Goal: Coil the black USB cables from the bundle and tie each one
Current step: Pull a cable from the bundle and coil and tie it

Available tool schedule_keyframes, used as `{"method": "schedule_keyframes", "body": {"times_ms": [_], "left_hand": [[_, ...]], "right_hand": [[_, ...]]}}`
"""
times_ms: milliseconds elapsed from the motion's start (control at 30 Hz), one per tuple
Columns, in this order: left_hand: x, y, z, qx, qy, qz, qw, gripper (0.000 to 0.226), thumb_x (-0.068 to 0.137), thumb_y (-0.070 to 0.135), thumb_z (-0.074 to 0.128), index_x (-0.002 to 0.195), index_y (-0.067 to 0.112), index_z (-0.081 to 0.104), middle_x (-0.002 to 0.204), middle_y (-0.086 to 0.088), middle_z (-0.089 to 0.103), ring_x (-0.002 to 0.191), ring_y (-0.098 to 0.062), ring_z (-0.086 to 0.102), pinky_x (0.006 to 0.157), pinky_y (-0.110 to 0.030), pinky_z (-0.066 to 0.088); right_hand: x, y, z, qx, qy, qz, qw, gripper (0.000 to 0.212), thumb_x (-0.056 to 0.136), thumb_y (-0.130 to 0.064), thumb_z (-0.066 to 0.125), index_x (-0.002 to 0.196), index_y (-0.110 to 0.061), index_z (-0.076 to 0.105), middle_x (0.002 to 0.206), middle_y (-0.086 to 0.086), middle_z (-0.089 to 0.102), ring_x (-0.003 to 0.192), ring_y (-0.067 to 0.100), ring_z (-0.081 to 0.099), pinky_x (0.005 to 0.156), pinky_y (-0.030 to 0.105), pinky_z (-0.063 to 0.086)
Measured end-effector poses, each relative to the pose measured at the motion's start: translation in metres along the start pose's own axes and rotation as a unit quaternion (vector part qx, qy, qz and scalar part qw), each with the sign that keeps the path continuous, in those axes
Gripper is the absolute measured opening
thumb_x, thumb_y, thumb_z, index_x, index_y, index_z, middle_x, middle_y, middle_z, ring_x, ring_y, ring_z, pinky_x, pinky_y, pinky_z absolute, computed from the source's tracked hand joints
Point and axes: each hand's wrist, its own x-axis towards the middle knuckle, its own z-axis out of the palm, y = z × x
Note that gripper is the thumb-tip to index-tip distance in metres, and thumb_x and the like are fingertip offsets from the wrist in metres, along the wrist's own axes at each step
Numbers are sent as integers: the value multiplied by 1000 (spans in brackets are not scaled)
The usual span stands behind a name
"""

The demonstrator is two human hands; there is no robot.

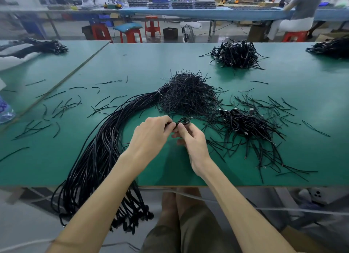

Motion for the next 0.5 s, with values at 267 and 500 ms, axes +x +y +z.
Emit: {"method": "schedule_keyframes", "body": {"times_ms": [267, 500], "left_hand": [[3, -28, -21, -53, -4, -78, 995, 38, 103, 52, 45, 97, 26, 71, 91, 6, 73, 75, -23, 69, 75, -39, 58], [5, -74, -18, 172, -58, -218, 959, 38, 104, 39, 54, 114, 2, 57, 118, -17, 61, 105, -34, 56, 80, -45, 46]], "right_hand": [[18, -52, -36, -8, 65, 34, 997, 13, 104, -11, 50, 99, -3, 59, 84, 10, 67, 64, 19, 70, 59, 30, 57], [62, -100, -100, -530, 134, -56, 835, 20, 103, -27, 52, 105, -8, 59, 94, 9, 65, 82, 25, 63, 75, 39, 52]]}}
